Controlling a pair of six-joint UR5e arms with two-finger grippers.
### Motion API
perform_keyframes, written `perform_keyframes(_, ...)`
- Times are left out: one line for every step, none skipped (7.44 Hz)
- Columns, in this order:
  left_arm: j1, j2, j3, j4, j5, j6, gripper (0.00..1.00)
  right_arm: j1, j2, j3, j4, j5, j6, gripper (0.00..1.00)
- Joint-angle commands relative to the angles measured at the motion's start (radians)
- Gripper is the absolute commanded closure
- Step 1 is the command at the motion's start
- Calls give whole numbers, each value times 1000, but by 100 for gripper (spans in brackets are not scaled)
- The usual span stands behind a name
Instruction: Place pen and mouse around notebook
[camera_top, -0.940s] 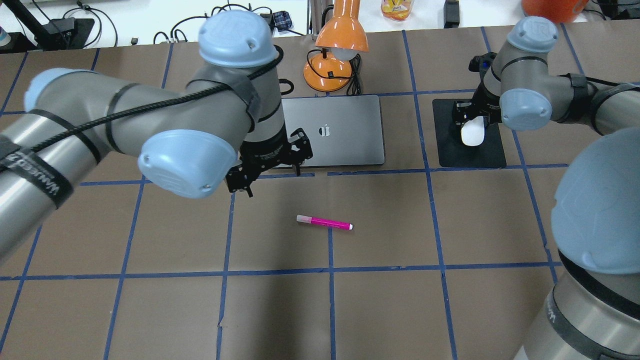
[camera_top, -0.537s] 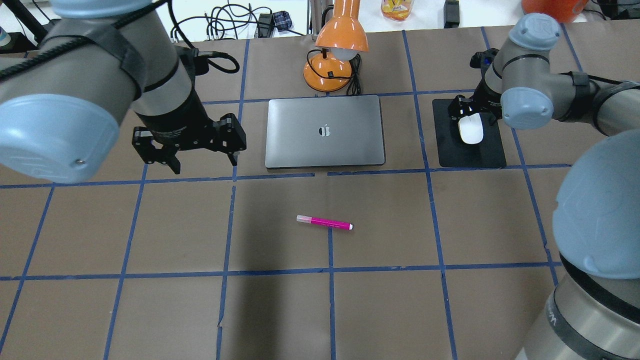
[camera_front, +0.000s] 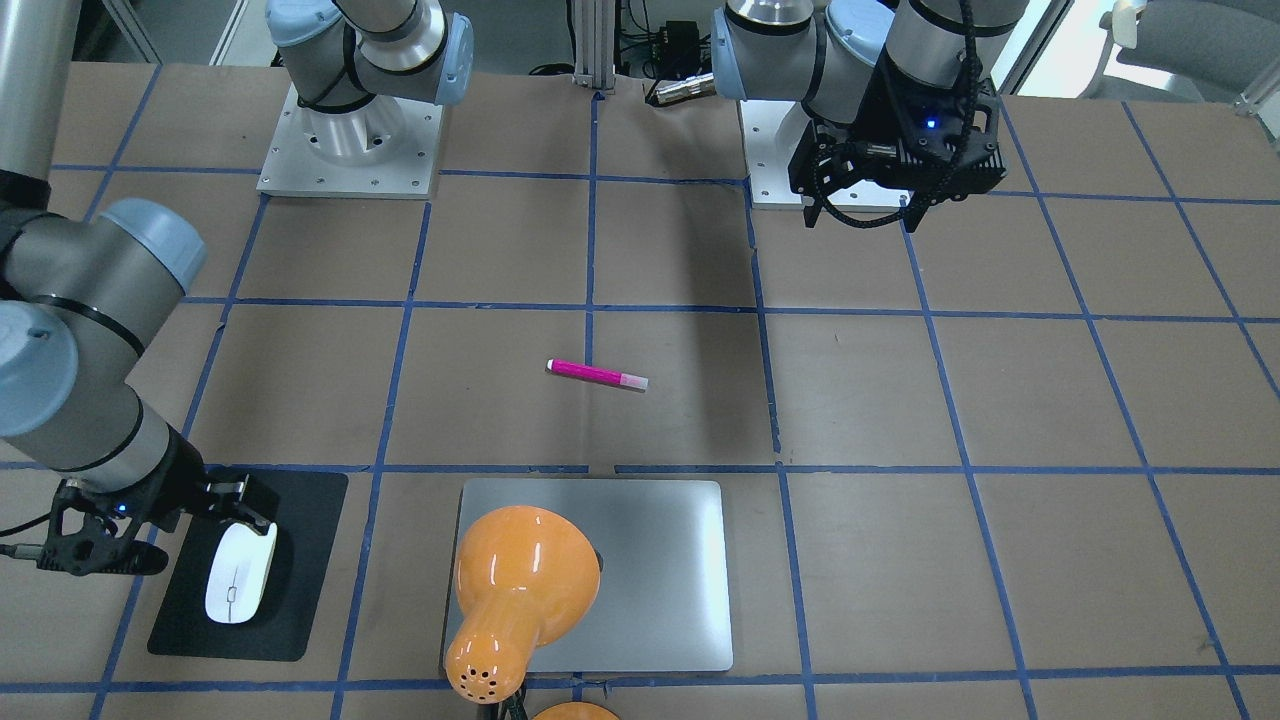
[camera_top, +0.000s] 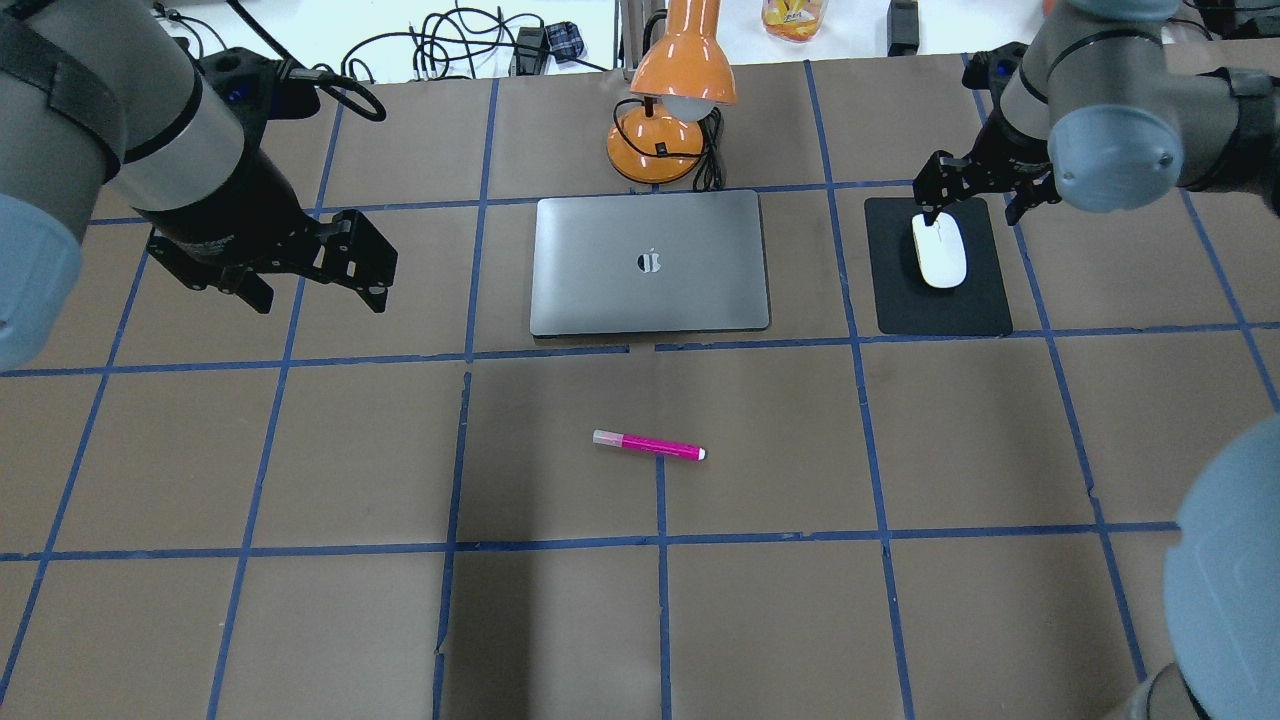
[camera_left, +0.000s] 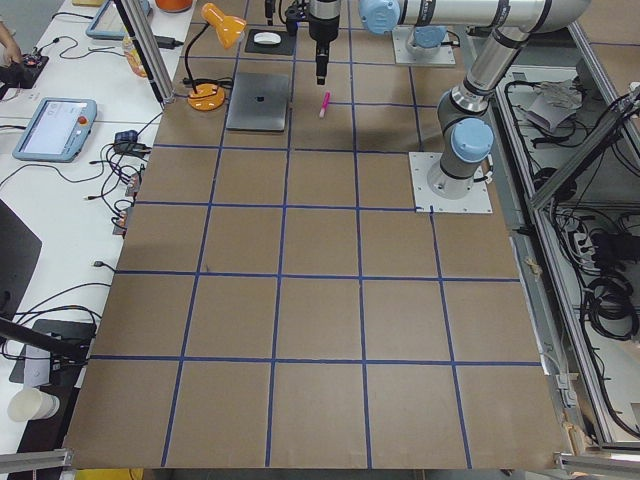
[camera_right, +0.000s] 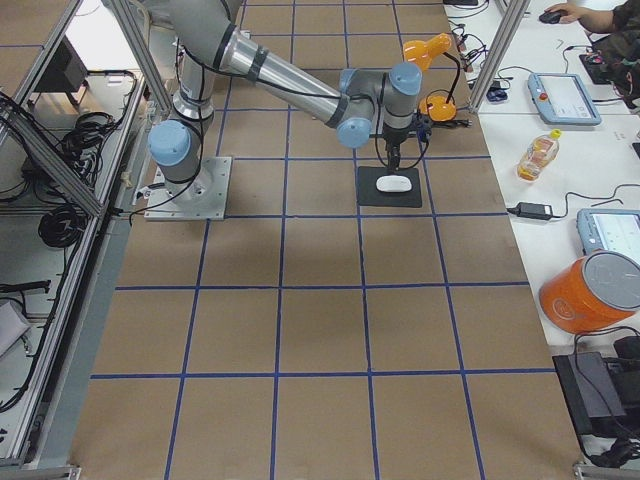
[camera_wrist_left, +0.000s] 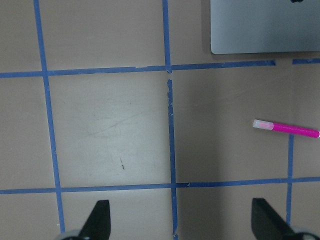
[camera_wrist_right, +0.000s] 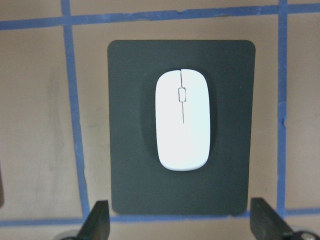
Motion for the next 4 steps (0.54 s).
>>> perform_keyframes(9, -33, 38, 17, 11, -14, 0, 7, -195, -3, 264, -3, 11, 0)
perform_keyframes(9, -59, 82, 2, 12, -19, 0, 10, -270, -2, 350, -5, 34, 0)
perform_keyframes(8, -77, 88, 8, 5, -19, 0, 31, -334, -2, 416, 4, 60, 0)
perform_keyframes(6, -83, 90, 13, 1, -17, 0, 77, -379, 5, 449, -3, 80, 0)
